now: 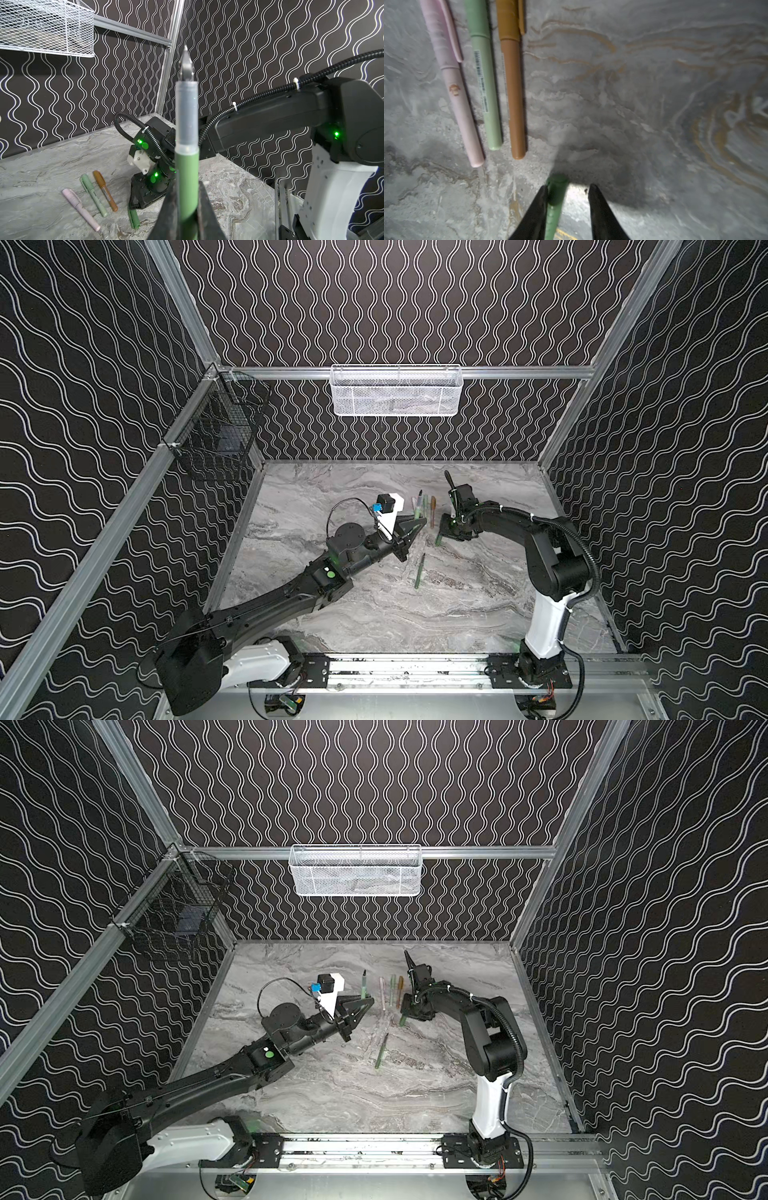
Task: Insert the pens into the pen caps
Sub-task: 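Move the right gripper down over the green cap and close on it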
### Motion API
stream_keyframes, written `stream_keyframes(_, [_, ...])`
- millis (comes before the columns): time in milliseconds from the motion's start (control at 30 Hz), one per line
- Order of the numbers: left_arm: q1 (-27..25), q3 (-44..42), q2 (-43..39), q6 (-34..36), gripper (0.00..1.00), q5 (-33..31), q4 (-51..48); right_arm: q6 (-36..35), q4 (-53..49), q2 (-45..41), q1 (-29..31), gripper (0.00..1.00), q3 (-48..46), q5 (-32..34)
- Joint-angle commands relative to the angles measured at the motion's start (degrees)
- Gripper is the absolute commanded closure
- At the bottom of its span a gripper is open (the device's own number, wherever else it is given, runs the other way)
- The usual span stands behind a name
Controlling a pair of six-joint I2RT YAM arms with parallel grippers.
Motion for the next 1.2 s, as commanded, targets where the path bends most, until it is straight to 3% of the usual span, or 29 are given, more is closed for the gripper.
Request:
stream_keyframes(0, [-0.2,0.61,0.02,-0.4,0.99,0.62,1.48,-0.15,-1.5,0.8,0.21,0.67,0.56,-0.46])
stream_keyframes(1167, [-0.23,1.38,0.92,0.07,0.99,0.97,-0.07,-3.75,-3.92,-2.82,2.87,0.7,-1.89,0.55])
